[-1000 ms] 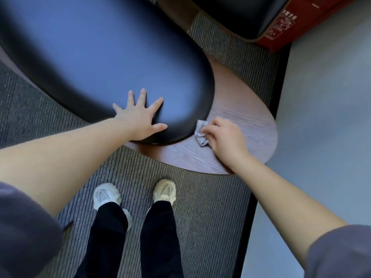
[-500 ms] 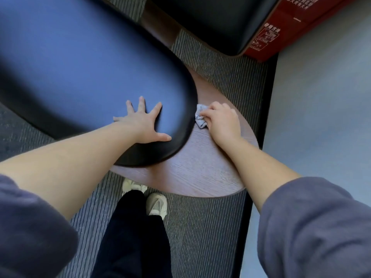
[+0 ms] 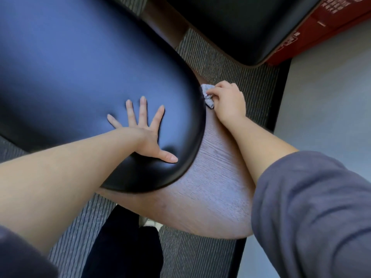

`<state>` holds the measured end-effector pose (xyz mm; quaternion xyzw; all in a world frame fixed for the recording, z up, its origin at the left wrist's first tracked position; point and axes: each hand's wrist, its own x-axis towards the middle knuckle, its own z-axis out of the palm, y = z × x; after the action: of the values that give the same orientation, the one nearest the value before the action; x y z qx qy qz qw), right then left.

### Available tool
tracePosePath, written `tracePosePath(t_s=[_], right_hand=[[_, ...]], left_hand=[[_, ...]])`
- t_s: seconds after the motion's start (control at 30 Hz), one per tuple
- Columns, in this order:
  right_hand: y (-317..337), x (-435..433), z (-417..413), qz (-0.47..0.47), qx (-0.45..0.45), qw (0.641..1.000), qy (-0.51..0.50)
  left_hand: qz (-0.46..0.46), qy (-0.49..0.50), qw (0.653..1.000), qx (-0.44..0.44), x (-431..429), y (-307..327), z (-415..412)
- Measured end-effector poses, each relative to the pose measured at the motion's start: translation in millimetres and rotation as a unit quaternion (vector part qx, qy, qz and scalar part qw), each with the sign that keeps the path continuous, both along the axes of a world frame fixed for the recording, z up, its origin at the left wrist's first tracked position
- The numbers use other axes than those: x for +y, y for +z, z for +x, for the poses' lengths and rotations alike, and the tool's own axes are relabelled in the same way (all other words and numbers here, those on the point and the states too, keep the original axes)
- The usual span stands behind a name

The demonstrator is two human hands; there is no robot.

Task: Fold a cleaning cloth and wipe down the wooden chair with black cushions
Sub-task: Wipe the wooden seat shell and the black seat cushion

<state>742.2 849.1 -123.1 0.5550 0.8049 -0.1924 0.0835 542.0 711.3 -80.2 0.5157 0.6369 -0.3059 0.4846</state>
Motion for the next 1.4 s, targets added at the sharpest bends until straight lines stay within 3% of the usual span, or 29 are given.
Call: tracePosePath(t_s=[0.4,0.6,0.77,0.9,1.17,1.3,1.4], right_hand=[[18,-7,11,-0.049,0.017,0.999,0.002],[35,-40,37,-0.029,0.030,0.998,0.045],[27,-46,25,0.015,0.034,0.999,-0.017],[42,-92,38,0.038,0.040,0.998,0.005],[62,-126,36,0.018,-0.004,1.000,0.023],[71,-132,30,0.024,-0.035,0.999,-0.028],[80,-170,17,0.005,-0.031,0.999,0.019]], left_hand=[[-0.019,0.035,0.999,-0.009,4,4,1],[-0.014,0.039,0.999,-0.008,3,5,1],[-0.004,0.037,0.999,-0.004,1,1,1],[0.011,0.040,0.999,-0.003,0,5,1],[0.042,0.033,0.999,0.008,-10,12,-5],[0.047,0.051,0.997,0.019,-36,14,-14],[0.066,0.067,0.995,0.033,-64,17,-20]])
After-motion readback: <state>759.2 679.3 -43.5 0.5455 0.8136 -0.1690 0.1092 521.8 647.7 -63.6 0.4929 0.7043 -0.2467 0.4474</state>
